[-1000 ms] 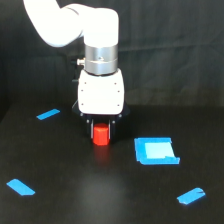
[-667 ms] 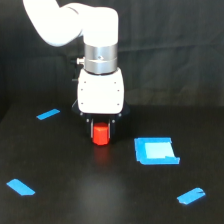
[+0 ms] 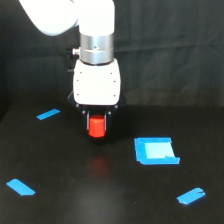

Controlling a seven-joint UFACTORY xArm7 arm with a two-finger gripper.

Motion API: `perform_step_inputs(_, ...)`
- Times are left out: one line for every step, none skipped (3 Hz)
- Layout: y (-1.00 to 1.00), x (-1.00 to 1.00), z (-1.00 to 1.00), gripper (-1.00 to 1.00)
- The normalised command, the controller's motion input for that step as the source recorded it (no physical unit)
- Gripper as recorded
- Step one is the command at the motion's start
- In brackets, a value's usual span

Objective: Pick up the red object from the table

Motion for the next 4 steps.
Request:
perform_step_inputs(-0.14,0.17,0.98,-0.97)
perform_step_inputs(-0.09,0.09,0.95,-0.98)
perform_step_inputs(0.10,0.00,1.00,-0.96)
perform_step_inputs(-0.03,0.16,0.98,-0.99)
